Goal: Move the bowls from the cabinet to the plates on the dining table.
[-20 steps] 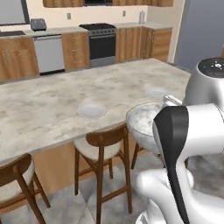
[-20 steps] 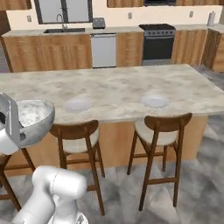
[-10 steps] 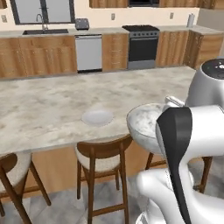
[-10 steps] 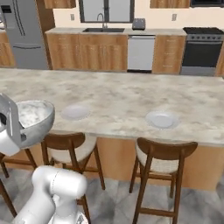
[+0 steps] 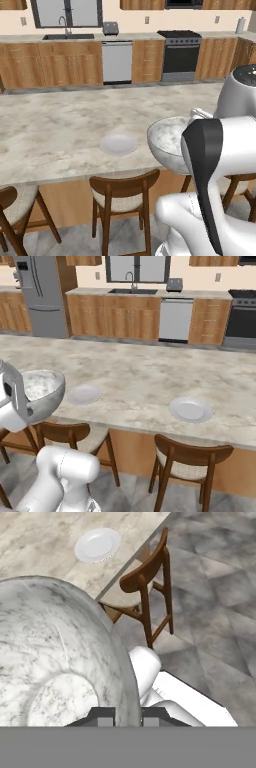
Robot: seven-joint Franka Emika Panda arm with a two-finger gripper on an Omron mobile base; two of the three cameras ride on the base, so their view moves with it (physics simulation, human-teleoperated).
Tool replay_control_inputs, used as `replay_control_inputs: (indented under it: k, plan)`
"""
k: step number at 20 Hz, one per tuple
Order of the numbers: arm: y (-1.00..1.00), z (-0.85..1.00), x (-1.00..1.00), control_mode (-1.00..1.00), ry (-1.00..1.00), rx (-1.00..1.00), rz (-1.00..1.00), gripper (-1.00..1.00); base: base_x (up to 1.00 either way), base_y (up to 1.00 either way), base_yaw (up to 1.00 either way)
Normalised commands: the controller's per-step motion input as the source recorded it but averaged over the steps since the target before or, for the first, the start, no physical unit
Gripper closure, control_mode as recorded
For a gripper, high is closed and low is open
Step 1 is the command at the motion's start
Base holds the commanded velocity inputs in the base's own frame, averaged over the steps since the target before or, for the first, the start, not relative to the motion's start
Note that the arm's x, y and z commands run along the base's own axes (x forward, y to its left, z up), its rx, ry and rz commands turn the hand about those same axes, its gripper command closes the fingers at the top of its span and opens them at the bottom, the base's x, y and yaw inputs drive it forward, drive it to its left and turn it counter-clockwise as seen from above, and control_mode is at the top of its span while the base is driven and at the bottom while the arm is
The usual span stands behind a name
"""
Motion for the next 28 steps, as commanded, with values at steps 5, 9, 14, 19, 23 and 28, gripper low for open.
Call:
replay_control_inputs:
  k: [5,9,14,19,23,28]
  plan:
    - [0.0,0.0,0.0,1.0,0.0,0.0,0.0,1.0,0.0,0.0,0.07]
    - [-0.15,0.03,0.32,-1.0,0.06,0.11,0.04,1.0,0.0,0.0,0.0]
    - [-0.56,0.04,1.0,-1.0,0.17,0.12,0.0,1.0,0.0,0.0,0.0]
    - [-0.11,-0.45,1.0,-1.0,0.14,0.01,0.08,1.0,0.0,0.0,0.0]
    - [0.09,-0.76,1.0,-1.0,0.03,0.0,0.19,1.0,0.0,0.0,0.0]
    - [0.32,-0.67,1.0,-1.0,-0.06,0.0,0.3,1.0,0.0,0.0,0.0]
